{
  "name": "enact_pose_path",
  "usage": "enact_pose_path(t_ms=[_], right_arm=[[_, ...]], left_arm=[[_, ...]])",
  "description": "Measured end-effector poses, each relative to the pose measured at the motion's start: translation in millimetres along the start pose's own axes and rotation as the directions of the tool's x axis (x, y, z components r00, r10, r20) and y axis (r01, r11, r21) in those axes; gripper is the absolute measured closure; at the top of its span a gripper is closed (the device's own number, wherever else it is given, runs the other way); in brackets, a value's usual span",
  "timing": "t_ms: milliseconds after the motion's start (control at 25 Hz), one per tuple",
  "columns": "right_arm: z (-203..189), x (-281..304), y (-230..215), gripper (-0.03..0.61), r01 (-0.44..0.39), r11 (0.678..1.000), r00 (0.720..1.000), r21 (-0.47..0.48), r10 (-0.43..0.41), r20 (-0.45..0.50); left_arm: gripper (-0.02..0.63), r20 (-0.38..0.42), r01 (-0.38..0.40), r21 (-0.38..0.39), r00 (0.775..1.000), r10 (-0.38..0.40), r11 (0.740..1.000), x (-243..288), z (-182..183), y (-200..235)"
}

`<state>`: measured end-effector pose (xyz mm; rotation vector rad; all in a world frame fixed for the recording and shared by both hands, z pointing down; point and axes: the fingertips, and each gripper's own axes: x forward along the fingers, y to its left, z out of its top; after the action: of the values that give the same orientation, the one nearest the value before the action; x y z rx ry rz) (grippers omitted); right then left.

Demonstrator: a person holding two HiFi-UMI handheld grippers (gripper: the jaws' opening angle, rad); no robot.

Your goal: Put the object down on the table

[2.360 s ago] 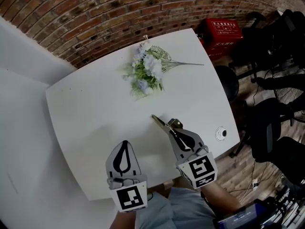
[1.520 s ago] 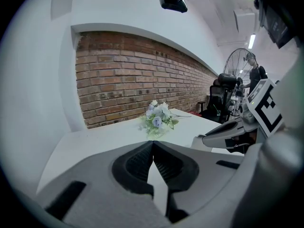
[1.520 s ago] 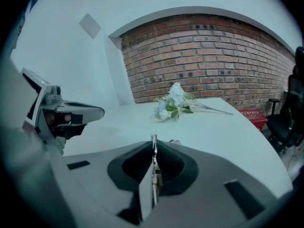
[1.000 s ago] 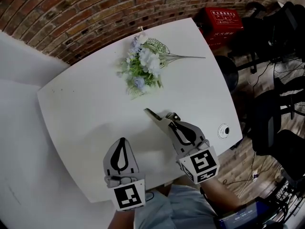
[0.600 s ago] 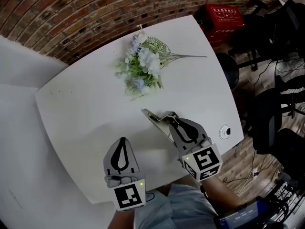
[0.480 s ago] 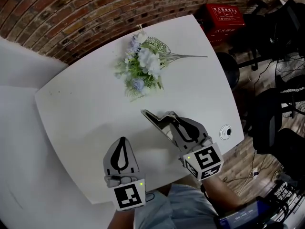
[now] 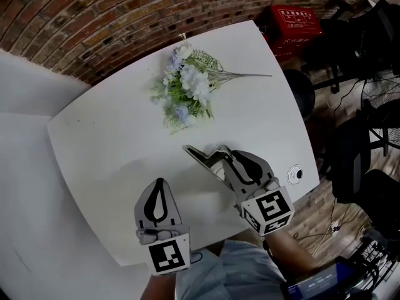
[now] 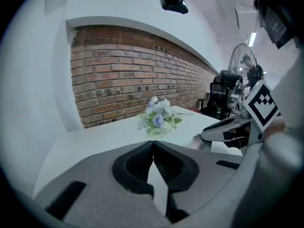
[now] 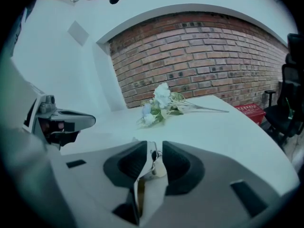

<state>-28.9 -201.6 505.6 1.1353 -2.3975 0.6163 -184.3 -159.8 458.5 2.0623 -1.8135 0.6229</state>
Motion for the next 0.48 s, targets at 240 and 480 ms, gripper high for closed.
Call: enact_pose_path(t_ms=[240, 480], right_arm=[[21.9, -15.2, 4.6, 0.476, -0.012, 0.999, 0.999, -0.035, 0.013, 0.053], [51.2, -50.3, 11.8, 0.520, -0.011, 0.996, 0.991, -0.087, 0.023, 0.133]], left_arm=[[0.604, 0.045, -0.030, 0.005, 0.999, 0.030, 1.000, -15.6, 20.7, -3.1], [0.604, 0.140, -0.067, 0.017, 0.988, 0.064, 0.998, -45.3, 54.3, -16.4]])
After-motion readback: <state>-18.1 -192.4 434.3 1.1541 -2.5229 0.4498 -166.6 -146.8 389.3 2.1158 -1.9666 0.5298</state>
